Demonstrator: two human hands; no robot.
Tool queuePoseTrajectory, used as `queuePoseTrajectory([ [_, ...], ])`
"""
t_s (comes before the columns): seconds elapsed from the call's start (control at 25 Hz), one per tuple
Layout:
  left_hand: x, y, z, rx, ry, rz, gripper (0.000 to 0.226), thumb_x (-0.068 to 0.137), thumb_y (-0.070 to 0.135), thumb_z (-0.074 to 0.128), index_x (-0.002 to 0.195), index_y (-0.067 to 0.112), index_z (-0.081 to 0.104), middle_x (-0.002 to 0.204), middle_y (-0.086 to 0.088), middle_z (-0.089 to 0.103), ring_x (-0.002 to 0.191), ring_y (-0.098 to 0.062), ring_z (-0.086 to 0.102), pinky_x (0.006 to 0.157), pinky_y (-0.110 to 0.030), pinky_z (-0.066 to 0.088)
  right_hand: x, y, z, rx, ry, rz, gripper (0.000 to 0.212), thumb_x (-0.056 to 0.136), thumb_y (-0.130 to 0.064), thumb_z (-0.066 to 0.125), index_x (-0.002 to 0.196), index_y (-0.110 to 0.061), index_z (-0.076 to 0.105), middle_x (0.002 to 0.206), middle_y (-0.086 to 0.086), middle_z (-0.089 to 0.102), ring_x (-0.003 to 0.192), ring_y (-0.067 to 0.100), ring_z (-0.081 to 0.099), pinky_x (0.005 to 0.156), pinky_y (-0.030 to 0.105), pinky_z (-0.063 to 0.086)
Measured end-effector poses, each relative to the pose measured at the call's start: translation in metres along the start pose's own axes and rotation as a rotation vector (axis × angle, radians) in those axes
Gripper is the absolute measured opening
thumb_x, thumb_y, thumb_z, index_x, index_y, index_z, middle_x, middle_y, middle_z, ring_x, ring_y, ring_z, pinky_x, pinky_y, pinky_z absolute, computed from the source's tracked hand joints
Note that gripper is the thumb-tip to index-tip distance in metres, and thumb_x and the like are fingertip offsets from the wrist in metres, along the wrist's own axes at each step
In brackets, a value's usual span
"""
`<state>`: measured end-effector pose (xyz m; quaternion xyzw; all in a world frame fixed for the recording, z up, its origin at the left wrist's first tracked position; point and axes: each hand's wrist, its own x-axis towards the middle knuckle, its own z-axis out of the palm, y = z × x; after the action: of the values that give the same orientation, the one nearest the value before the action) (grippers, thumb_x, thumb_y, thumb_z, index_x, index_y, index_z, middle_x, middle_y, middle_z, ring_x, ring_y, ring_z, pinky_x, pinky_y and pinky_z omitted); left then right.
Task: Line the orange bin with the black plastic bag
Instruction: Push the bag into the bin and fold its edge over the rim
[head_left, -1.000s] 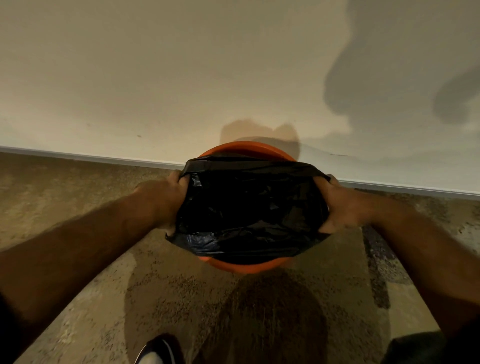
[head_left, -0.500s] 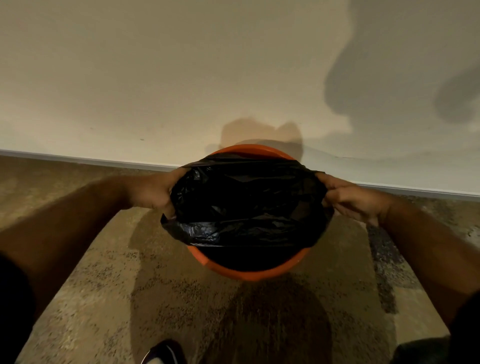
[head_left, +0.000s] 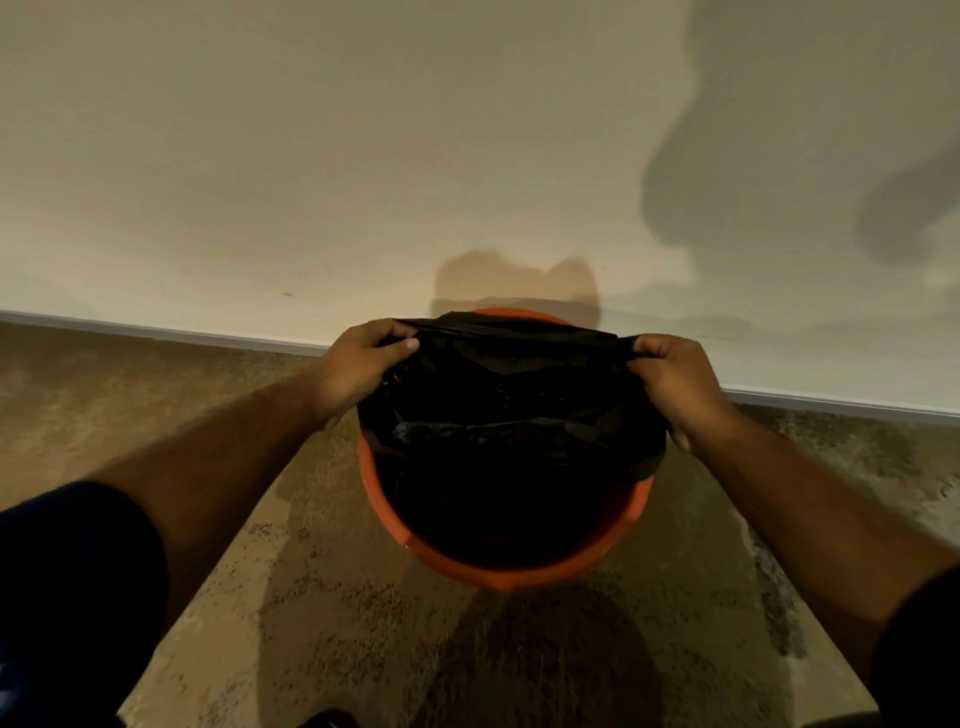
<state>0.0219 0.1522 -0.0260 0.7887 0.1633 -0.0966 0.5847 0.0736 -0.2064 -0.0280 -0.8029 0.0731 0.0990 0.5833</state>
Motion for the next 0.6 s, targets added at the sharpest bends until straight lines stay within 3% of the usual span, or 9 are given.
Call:
queuePoseTrajectory([
  [0.08, 0.005, 0.004, 0.003, -0.034, -0.058, 0.034, 0.034, 0.102, 0.011, 0.067, 0.127, 0.032, 0.073, 0.116, 0.004, 0.08, 0.113, -0.019, 0.075, 0.088, -0.029, 0.061, 0.003, -0.002, 0.002, 0.0, -0.014, -0.018, 0.034, 0.091, 0.013, 0.058, 0.105, -0.01, 0.078, 0.104, 0.014, 0.077, 0.098, 0.034, 0.074, 0.084, 0.044, 0.062],
  [0.16, 0.01, 0.006, 0.006, -0.046, -0.085, 0.036, 0.058, 0.099, 0.001, 0.066, 0.146, 0.034, 0.061, 0.134, 0.005, 0.072, 0.124, -0.017, 0.067, 0.103, -0.035, 0.056, 0.003, -0.003, 0.004, 0.055, -0.074, -0.029, 0.054, 0.094, 0.016, 0.056, 0.117, -0.029, 0.077, 0.117, -0.003, 0.076, 0.11, 0.019, 0.072, 0.091, 0.034, 0.063],
  [0.28, 0.017, 0.007, 0.009, -0.112, -0.133, -0.079, 0.063, 0.096, -0.004, 0.065, 0.151, 0.027, 0.058, 0.14, -0.002, 0.07, 0.128, -0.025, 0.066, 0.113, -0.046, 0.051, 0.007, -0.001, 0.004, 0.044, -0.134, 0.028, 0.064, 0.099, 0.017, 0.045, 0.14, -0.025, 0.07, 0.137, 0.0, 0.07, 0.121, 0.019, 0.068, 0.105, 0.037, 0.057],
  [0.32, 0.018, 0.007, 0.007, -0.12, -0.177, -0.136, 0.056, 0.095, -0.003, 0.066, 0.144, 0.024, 0.065, 0.134, -0.005, 0.075, 0.125, -0.028, 0.069, 0.111, -0.047, 0.053, 0.007, 0.0, 0.003, 0.029, -0.138, 0.081, 0.062, 0.099, 0.018, 0.043, 0.139, -0.021, 0.071, 0.137, 0.004, 0.071, 0.12, 0.023, 0.07, 0.102, 0.038, 0.06],
  [0.4, 0.013, 0.005, -0.002, -0.068, -0.284, -0.229, 0.042, 0.092, 0.001, 0.073, 0.131, 0.016, 0.073, 0.122, -0.006, 0.081, 0.119, -0.03, 0.074, 0.101, -0.041, 0.06, 0.004, 0.002, 0.001, -0.033, -0.157, 0.161, 0.052, 0.099, 0.016, 0.044, 0.117, -0.017, 0.08, 0.119, 0.011, 0.078, 0.106, 0.029, 0.076, 0.075, 0.029, 0.066],
  [0.48, 0.006, 0.0, -0.016, 0.025, -0.394, -0.286, 0.04, 0.09, 0.001, 0.076, 0.129, 0.011, 0.072, 0.122, -0.011, 0.081, 0.12, -0.032, 0.074, 0.094, -0.036, 0.063, -0.001, 0.002, -0.006, -0.097, -0.177, 0.2, 0.042, 0.1, 0.008, 0.05, 0.098, -0.018, 0.083, 0.099, 0.01, 0.082, 0.094, 0.028, 0.079, 0.056, 0.021, 0.06],
  [0.6, -0.009, -0.006, -0.04, 0.11, -0.497, -0.418, 0.05, 0.092, -0.001, 0.073, 0.141, 0.0, 0.061, 0.138, -0.026, 0.069, 0.129, -0.04, 0.067, 0.111, -0.051, 0.053, -0.007, 0.002, -0.021, -0.128, -0.206, 0.176, 0.033, 0.105, -0.021, 0.055, 0.095, -0.03, 0.085, 0.099, 0.002, 0.084, 0.084, 0.014, 0.081, 0.064, 0.024, 0.061],
])
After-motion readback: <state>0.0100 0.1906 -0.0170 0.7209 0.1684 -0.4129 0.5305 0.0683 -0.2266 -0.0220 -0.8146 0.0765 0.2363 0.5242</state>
